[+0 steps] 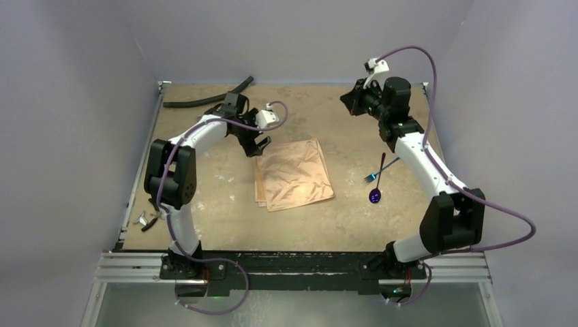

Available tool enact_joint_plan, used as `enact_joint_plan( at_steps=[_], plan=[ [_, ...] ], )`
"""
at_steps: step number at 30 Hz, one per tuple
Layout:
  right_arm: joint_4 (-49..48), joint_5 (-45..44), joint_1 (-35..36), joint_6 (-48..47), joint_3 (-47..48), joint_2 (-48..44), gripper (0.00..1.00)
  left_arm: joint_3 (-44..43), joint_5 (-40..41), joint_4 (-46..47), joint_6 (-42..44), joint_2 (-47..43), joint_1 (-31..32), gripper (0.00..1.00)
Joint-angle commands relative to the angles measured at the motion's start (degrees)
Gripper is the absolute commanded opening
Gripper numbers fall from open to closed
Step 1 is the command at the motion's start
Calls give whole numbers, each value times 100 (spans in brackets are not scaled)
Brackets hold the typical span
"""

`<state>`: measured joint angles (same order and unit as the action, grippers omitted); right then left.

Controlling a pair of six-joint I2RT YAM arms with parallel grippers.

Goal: Fold the napkin into a case and place the utensils inside
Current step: Smooth out the lower triangle-folded napkin at the center of the board.

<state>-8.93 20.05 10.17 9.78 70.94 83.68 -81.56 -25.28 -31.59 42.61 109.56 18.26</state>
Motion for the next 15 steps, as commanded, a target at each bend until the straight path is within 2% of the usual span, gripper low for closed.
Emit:
enact_joint_plan(
  at_steps=[1,5,12,15],
  plan=[
    [492,263,64,-182,-297,-186,0,-316,-351,-119,-106,329,-148,87],
    [201,-3,370,-691,-1125,-861,0,-451,-389,69,-256,594,-208,83],
    [749,-864,1234,-2035,-1469,-1170,0,-504,804,1124,-925,984,-209,74],
    [943,-873,1501,-2327,-1504,-1151,5,-499,900,1282,-1052,1008,-209,73]
  ],
)
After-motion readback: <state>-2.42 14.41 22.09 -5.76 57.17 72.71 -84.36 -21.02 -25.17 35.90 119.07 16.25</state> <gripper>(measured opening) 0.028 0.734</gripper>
